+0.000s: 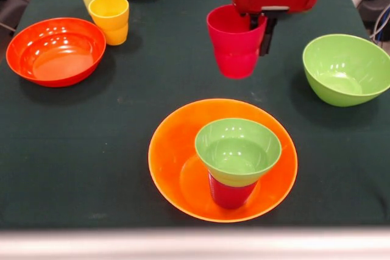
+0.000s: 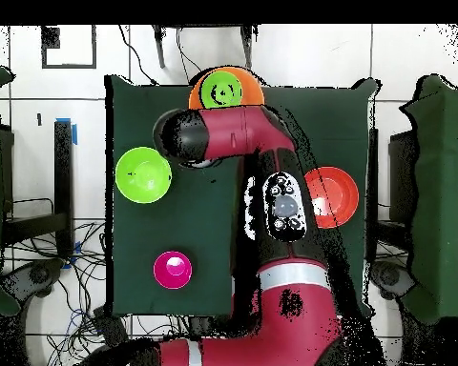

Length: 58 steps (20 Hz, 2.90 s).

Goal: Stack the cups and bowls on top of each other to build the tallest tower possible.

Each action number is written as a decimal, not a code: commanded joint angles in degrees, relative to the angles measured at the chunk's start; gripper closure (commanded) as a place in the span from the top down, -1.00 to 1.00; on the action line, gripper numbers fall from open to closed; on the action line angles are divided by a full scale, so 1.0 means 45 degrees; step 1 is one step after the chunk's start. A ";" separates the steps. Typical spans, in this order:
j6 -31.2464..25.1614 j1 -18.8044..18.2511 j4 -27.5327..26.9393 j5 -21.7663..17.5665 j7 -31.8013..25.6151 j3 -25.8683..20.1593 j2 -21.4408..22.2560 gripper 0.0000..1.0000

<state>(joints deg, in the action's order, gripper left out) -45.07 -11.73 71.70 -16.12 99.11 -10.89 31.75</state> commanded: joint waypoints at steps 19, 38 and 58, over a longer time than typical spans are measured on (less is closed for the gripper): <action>-0.3803 0.0714 -0.6773 -0.0057 -0.0943 -0.0790 -0.3193 -1.00; -0.3125 0.0678 -0.6903 0.0021 -0.0645 -0.0665 -0.4272 -1.00; -0.2724 0.0645 -0.5727 0.0228 -0.0201 -0.0457 -0.3779 -1.00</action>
<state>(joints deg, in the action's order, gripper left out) -56.08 -9.57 40.38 -15.50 99.11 -10.97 12.89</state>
